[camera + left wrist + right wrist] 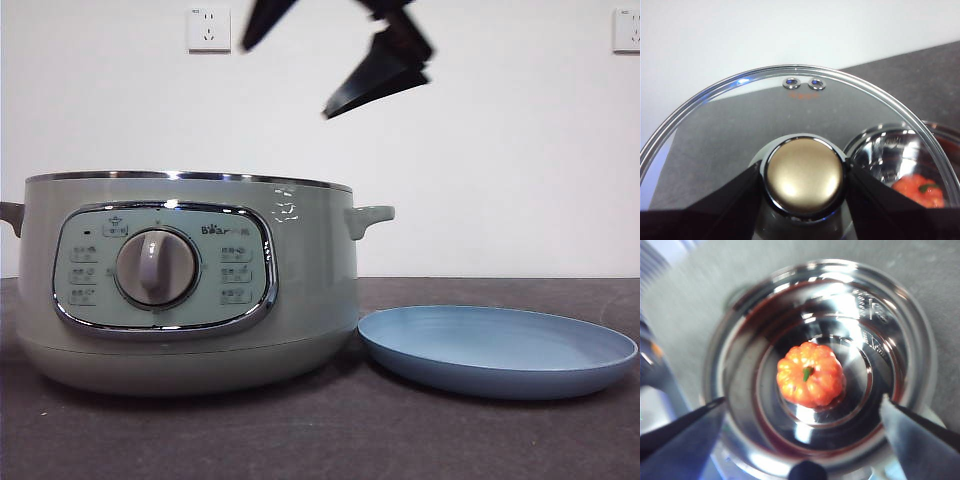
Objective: Take the pumpkin out from the steamer,put the pumpkin in the blue plate,close the lid
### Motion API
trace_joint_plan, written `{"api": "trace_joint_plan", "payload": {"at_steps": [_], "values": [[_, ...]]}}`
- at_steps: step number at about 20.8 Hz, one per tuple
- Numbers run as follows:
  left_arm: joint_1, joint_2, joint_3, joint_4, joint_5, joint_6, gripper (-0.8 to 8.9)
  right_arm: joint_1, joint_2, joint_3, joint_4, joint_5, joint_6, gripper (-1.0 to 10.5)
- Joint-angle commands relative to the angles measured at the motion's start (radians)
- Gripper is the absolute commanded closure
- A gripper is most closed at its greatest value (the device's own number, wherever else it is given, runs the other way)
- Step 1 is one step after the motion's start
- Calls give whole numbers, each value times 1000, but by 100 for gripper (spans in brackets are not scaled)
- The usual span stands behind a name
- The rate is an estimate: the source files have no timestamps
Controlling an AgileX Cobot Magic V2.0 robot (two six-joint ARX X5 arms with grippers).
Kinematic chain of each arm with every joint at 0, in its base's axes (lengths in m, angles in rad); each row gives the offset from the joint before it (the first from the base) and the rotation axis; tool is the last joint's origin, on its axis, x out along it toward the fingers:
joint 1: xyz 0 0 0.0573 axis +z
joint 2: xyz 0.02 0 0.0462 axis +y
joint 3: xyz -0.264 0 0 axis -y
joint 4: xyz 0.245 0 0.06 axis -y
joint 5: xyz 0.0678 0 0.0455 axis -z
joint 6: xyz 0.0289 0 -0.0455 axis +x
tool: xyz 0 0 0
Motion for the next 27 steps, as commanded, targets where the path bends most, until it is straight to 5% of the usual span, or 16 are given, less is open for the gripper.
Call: {"api": "trace_joint_plan", "payload": {"at_steps": [1, 7, 17, 18, 20, 27], "values": [[1, -10, 10, 18, -7, 11, 822, 43, 113, 137, -67, 45, -72, 400], [1, -10, 10, -7, -4, 9, 822, 131, 311, 306, -102, 179, -117, 401], [1, -10, 10, -7, -3, 9, 822, 150, 518, 306, -77, 181, -142, 416], [1, -10, 10, -7, -3, 9, 822, 150, 521, 306, -79, 188, -142, 497], [1, -10, 10, -7, -4, 9, 822, 158, 516, 306, -79, 207, -150, 972], [1, -10, 10, -3, -4, 9, 822, 124, 358, 306, -180, 211, -152, 949]]}}
